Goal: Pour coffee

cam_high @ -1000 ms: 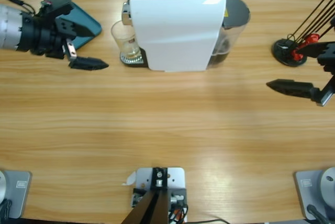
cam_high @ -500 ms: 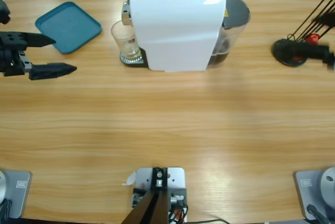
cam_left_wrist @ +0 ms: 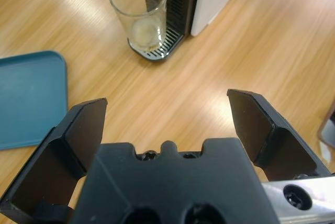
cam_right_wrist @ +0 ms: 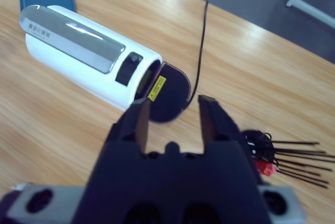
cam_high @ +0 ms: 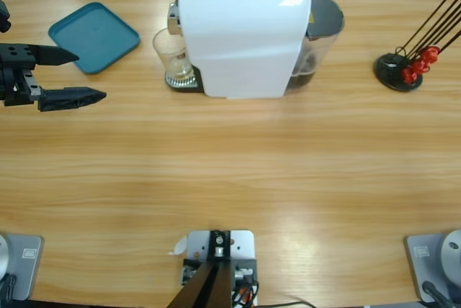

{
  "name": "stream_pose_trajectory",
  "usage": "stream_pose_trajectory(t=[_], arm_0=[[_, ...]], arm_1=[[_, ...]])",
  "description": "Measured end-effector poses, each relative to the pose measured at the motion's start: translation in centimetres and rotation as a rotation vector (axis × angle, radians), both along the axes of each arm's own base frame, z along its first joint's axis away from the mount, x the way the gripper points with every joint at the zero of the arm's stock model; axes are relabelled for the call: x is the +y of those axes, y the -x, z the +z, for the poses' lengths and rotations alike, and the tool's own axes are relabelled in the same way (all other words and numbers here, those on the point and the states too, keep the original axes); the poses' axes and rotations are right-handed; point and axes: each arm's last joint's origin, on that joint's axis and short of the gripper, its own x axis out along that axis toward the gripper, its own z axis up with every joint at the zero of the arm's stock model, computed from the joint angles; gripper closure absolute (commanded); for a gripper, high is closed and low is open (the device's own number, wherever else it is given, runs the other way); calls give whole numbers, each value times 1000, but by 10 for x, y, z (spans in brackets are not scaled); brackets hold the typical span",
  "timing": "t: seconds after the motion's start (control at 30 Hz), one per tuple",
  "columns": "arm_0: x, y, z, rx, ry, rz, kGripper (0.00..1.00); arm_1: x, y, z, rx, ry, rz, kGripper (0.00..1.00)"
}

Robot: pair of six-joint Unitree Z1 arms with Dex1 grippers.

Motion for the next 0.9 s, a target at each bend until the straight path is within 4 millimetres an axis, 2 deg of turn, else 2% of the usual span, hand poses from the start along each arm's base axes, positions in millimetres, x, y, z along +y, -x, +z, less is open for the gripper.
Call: stream_pose_trajectory(t=[0.27,0.5,0.63,0.9], arm_0=[[-2,-5,0,7,-4,-1,0],[-4,-8,-3,17,-10,-2,0],[-4,-9,-5,26,-15,-2,0],[-5,-11,-7,31,-17,-2,0]], arm_1=[[28,-53,2,48,20,-10,1000],[49,-80,-17,141,8,37,1000],[54,-85,-27,206,2,47,1000],[62,-76,-25,269,-36,83,1000]])
